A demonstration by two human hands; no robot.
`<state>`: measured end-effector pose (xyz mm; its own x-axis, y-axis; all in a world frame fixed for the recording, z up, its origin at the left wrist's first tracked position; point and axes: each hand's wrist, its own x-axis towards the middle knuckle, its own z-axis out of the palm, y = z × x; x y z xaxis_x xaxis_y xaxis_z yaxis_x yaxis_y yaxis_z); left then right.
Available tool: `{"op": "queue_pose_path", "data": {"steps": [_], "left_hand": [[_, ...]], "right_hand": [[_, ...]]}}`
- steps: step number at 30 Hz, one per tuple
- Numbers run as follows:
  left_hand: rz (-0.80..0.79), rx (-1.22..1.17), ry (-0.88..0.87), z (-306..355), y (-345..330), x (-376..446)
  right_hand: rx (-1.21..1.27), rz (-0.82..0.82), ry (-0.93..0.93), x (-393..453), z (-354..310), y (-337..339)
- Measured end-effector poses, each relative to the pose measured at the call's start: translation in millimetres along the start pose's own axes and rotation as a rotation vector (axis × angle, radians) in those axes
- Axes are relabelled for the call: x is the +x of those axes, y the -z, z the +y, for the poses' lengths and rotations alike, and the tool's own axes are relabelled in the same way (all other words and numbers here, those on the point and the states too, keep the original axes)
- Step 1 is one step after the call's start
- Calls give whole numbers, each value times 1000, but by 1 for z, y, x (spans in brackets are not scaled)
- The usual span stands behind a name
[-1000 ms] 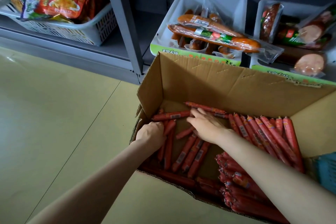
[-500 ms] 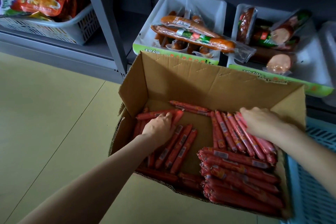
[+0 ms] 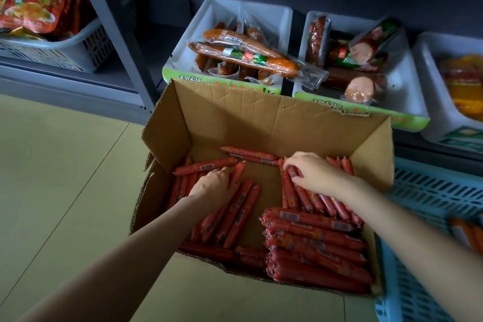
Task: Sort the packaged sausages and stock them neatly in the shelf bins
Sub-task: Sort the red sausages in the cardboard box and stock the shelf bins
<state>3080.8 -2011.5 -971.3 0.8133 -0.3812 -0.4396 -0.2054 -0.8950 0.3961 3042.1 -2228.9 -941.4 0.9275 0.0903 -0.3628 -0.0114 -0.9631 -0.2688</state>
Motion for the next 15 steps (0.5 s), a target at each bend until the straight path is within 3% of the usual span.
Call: {"op": "queue_pose_path", "data": {"steps": [5, 8, 11, 15], "left_hand": [[-8, -7, 30, -17, -6, 3], [-29, 91, 28, -32, -8, 3], [89, 272, -34, -44, -5, 4], [213, 438, -55, -53, 2, 12]], "right_hand": [[53, -44, -28, 40, -18, -30], [-56, 13, -32, 58, -36, -46], [-157, 96, -103, 70, -52, -54], [-214, 46, -150, 79, -57, -63]]}}
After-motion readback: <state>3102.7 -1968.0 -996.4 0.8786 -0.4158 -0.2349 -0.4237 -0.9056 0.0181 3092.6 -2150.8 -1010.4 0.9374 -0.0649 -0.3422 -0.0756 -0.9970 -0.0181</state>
